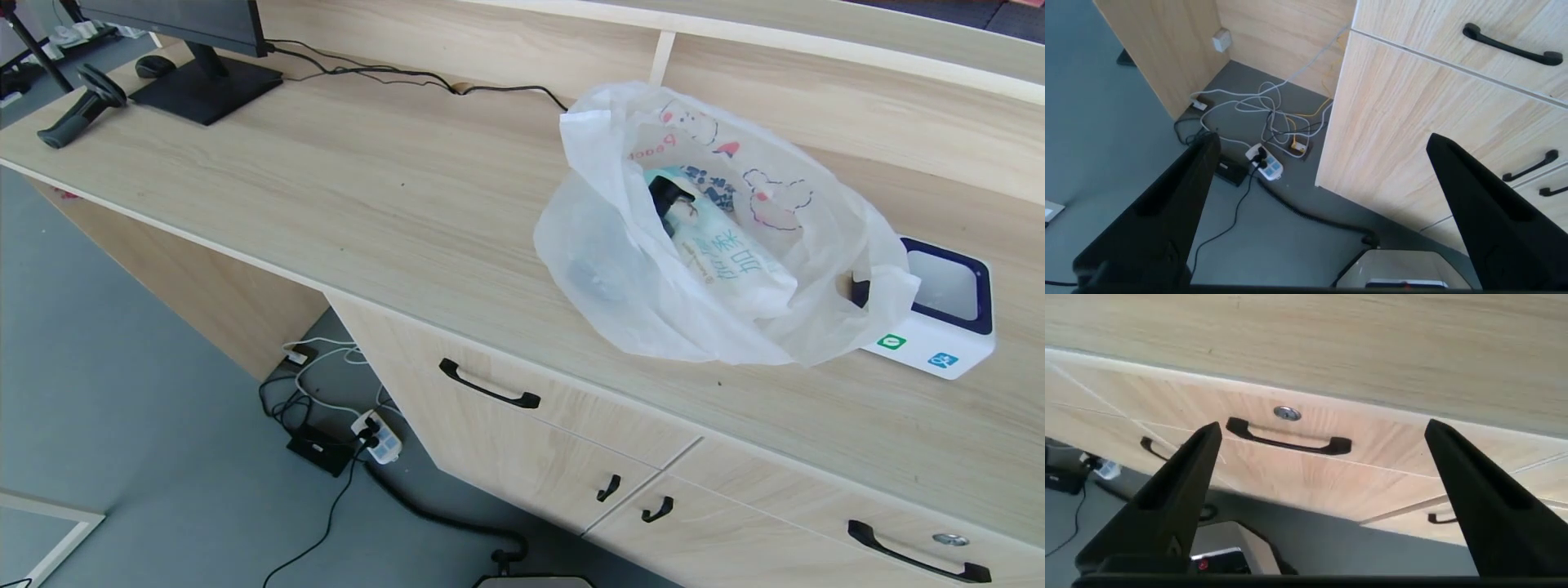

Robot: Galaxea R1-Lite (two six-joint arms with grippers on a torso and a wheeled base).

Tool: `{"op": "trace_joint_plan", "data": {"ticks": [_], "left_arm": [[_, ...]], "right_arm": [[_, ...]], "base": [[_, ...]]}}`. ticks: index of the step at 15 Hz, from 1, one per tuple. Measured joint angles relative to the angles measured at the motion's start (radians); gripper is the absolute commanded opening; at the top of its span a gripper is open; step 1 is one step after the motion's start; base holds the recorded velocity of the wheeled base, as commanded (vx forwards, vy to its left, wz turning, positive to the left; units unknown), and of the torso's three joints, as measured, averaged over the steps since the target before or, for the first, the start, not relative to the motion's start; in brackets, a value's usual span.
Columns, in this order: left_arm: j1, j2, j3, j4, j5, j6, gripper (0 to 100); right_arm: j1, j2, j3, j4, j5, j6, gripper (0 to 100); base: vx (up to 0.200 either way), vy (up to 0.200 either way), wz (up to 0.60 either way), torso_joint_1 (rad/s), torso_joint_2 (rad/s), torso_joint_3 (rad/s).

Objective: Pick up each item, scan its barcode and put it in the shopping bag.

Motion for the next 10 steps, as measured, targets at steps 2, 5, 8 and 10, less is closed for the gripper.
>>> {"op": "trace_joint_plan", "data": {"ticks": [2,5,8,10], "left_arm": [[-0.001,0.000,0.000,0.000,0.000,0.001,100],[0.000,0.000,0.000,0.000,0.000,0.000,100],[0.000,0.000,0.000,0.001,0.000,0.001,100],[0.000,0.000,0.000,0.001,0.000,0.003,100]], "right_arm": [[-0.031,-0.027,-0.041,0.018,0.000,0.012,100],[-0.040,-0.057,-0.009,0.010,0.026,0.000,100],[-0.027,-0.086,0.044,-0.068,0.050,-0.051,100],[-0.011,-0.111,0.079,-0.124,0.122,-0.136,100]], "base": [[0.000,0.000,0.00,0.000,0.00,0.000],[0.000,0.000,0.00,0.000,0.00,0.000],[0.000,0.000,0.00,0.000,0.00,0.000],[0.000,0.000,0.00,0.000,0.00,0.000]]}}
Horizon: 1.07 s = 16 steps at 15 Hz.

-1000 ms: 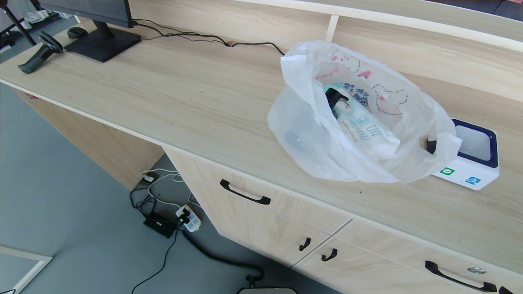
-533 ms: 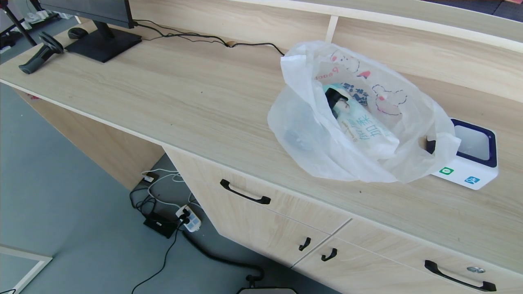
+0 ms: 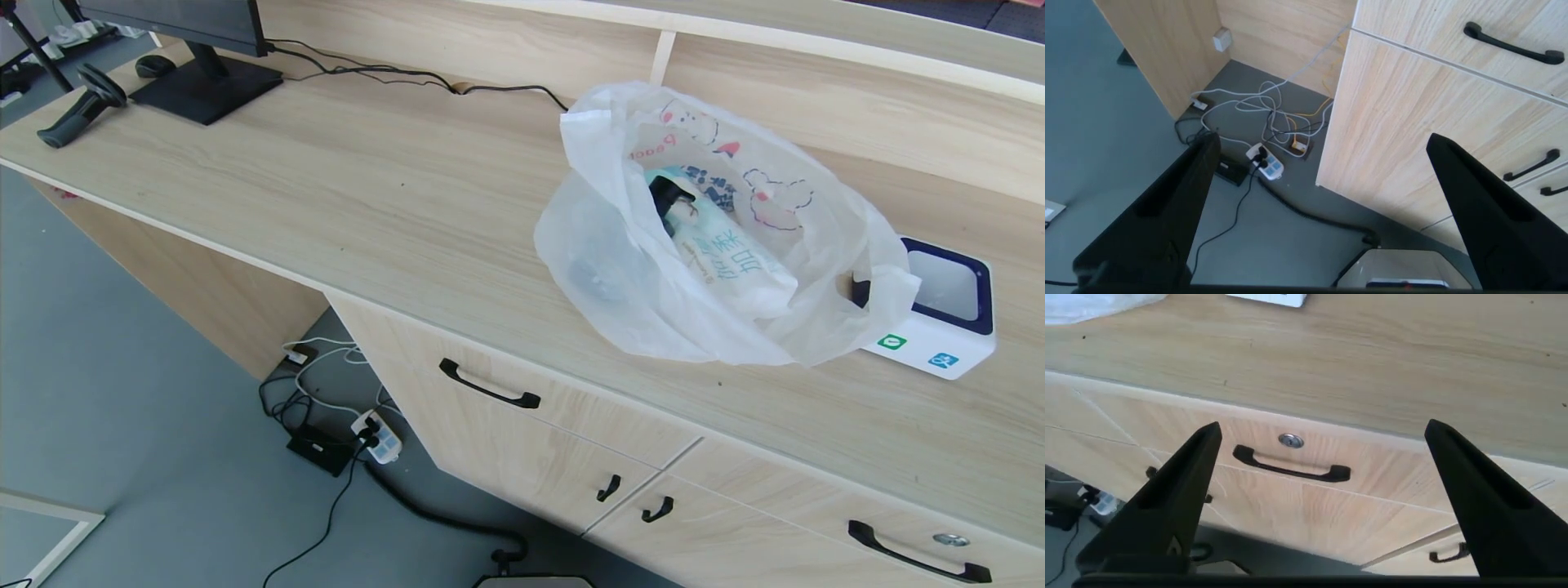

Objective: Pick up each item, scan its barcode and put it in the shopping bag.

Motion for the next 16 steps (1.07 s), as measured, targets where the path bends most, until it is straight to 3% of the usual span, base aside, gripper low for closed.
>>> {"op": "trace_joint_plan", "data": {"ticks": [5,10,16], "left_arm": [[0.000,0.000,0.000,0.001,0.000,0.000,100],[0.000,0.000,0.000,0.002,0.000,0.001,100],[0.000,0.000,0.000,0.002,0.000,0.001,100]], "right_arm": [[0.008,-0.017,0.005,0.043,0.065,-0.040,100],[0.008,-0.017,0.010,0.026,0.063,-0.071,100],[0.008,-0.017,0.013,0.069,0.073,0.029,100]], "base": [[0.000,0.000,0.00,0.000,0.00,0.000],[0.000,0.000,0.00,0.000,0.00,0.000],[0.000,0.000,0.00,0.000,0.00,0.000]]}}
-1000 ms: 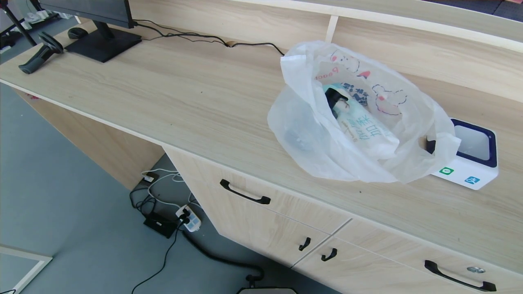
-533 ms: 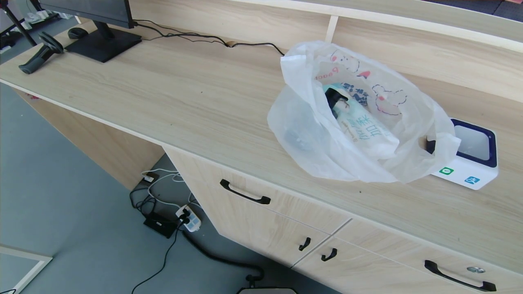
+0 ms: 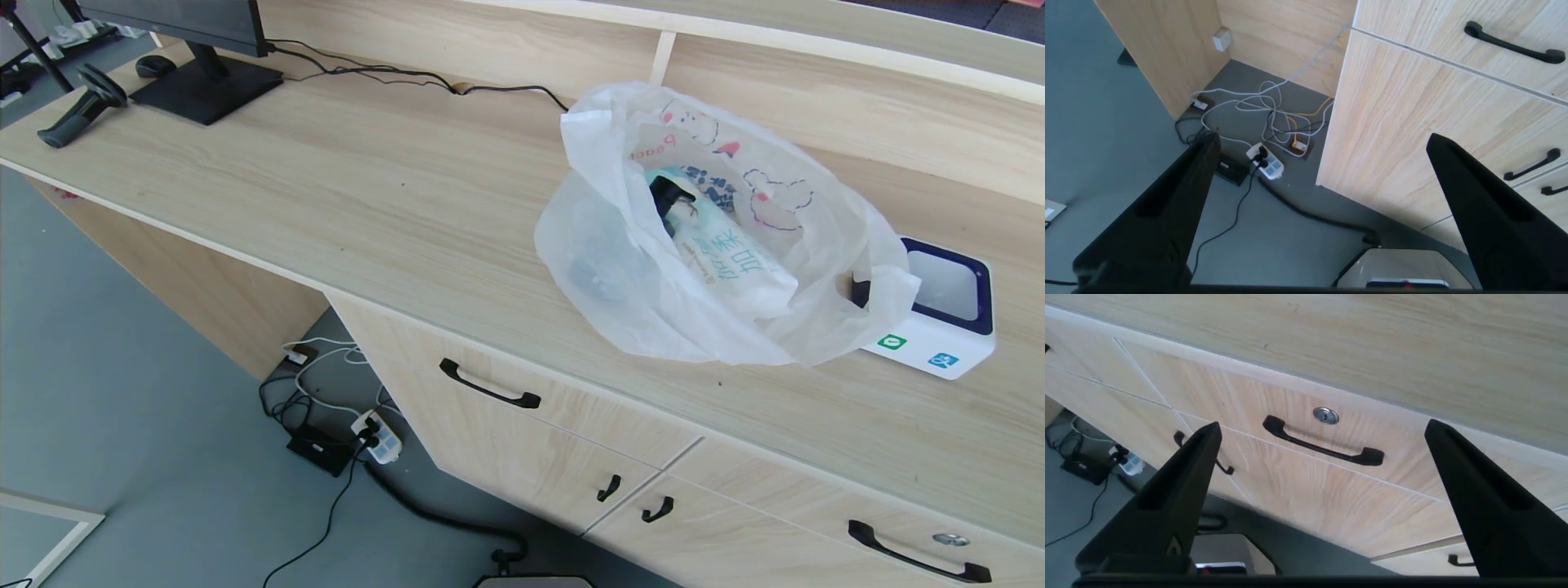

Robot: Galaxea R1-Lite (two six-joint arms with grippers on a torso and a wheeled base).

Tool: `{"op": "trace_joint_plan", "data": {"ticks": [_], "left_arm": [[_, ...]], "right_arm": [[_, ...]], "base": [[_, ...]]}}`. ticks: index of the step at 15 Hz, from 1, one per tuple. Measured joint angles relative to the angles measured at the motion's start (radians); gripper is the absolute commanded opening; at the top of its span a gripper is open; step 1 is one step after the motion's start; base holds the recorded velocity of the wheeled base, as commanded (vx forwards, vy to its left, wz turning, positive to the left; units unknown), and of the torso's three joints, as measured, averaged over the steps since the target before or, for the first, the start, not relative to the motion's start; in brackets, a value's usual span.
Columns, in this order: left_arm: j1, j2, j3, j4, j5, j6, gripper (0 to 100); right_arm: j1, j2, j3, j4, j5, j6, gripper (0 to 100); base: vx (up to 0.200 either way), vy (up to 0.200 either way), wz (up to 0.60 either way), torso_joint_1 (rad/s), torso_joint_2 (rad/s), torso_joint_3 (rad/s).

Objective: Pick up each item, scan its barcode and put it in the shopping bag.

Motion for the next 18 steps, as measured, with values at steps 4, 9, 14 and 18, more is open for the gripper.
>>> {"op": "trace_joint_plan", "data": {"ticks": [4,9,14,18], "left_arm": [[0.000,0.000,0.000,0.000,0.000,0.000,100],[0.000,0.000,0.000,0.000,0.000,0.000,100],[0.000,0.000,0.000,0.000,0.000,0.000,100],[0.000,0.000,0.000,0.000,0.000,0.000,100]], "right_arm": [[0.000,0.000,0.000,0.000,0.000,0.002,100],[0.000,0.000,0.000,0.001,0.000,-0.017,100],[0.000,0.000,0.000,0.001,0.000,-0.021,100],[0.000,0.000,0.000,0.001,0.000,-0.033,100]], "base": [[0.000,0.000,0.00,0.000,0.00,0.000],[0.000,0.000,0.00,0.000,0.00,0.000],[0.000,0.000,0.00,0.000,0.00,0.000],[0.000,0.000,0.00,0.000,0.00,0.000]]}}
